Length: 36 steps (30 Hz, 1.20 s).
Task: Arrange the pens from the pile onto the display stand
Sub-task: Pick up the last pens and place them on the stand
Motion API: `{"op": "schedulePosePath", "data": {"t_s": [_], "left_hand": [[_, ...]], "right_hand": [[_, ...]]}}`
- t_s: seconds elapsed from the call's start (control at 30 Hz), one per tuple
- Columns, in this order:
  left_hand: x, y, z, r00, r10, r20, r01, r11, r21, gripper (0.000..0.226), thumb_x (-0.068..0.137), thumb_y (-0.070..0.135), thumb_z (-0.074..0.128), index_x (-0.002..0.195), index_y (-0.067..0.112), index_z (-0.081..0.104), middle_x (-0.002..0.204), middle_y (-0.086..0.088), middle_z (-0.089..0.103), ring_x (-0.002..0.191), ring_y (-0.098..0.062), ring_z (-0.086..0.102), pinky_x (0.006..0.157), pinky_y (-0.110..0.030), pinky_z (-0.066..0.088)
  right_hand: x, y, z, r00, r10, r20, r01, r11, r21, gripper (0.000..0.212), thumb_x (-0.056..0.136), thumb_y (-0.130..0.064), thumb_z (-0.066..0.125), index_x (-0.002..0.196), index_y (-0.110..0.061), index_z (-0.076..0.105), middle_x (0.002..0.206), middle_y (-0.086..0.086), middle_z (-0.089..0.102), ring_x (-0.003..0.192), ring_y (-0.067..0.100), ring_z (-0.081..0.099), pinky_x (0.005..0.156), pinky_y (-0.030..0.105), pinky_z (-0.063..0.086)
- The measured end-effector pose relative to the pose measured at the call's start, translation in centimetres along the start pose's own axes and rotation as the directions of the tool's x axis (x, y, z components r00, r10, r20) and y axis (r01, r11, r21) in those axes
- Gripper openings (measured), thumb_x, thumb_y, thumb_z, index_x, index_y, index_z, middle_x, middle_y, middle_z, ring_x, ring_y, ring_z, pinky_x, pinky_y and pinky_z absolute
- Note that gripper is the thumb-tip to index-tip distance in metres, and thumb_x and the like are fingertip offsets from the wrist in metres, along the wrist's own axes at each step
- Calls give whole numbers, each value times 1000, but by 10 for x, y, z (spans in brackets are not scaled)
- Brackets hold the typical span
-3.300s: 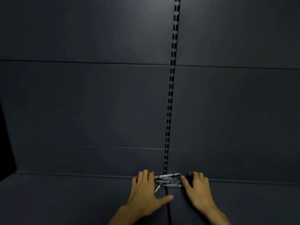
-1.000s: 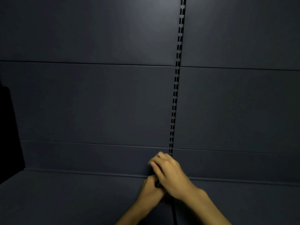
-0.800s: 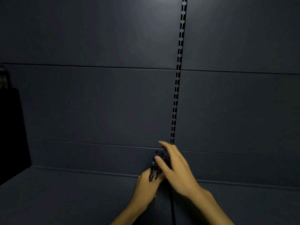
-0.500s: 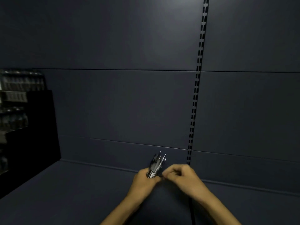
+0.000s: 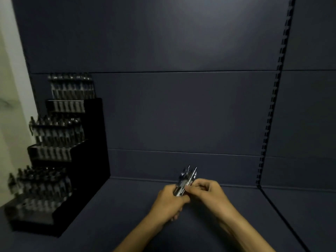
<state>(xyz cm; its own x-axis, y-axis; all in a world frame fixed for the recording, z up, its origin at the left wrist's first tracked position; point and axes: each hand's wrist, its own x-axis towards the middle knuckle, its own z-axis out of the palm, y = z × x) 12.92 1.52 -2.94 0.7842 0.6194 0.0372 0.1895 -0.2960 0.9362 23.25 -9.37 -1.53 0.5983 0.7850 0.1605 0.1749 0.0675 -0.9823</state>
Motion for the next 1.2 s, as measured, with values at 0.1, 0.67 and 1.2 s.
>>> {"op": "schedulePosePath", "data": {"t_s": [0.1, 0.67, 1.2], "left_hand": [[-7, -11, -31, 999, 28, 39, -29, 999, 42, 7, 80, 16, 63, 74, 16, 60, 52, -2, 54, 37, -16, 45, 40, -22, 33], [-82, -16, -133, 994, 101, -35, -98, 991, 88, 15, 78, 31, 75, 93, 27, 78, 90, 9, 77, 90, -5, 70, 83, -24, 52], [-130, -94, -352, 987, 144, -76, -133, 982, 137, 21, 81, 30, 76, 69, 17, 65, 58, 10, 58, 58, -3, 54, 53, -19, 37]], "right_hand": [[-4, 2, 35, 996, -11, -86, 7, 999, -48, 20, 90, -17, 72, 80, 0, 70, 72, 12, 73, 68, 14, 63, 71, 32, 47], [-45, -33, 143, 987, -59, -149, 109, 928, 357, 10, 93, -4, 64, 94, 4, 69, 87, 23, 74, 74, 20, 70, 64, 23, 58], [-34, -63, 374, 945, -110, -308, 220, 911, 349, 10, 91, -2, 65, 96, 6, 67, 83, 17, 72, 70, 18, 67, 72, 26, 60]]}}
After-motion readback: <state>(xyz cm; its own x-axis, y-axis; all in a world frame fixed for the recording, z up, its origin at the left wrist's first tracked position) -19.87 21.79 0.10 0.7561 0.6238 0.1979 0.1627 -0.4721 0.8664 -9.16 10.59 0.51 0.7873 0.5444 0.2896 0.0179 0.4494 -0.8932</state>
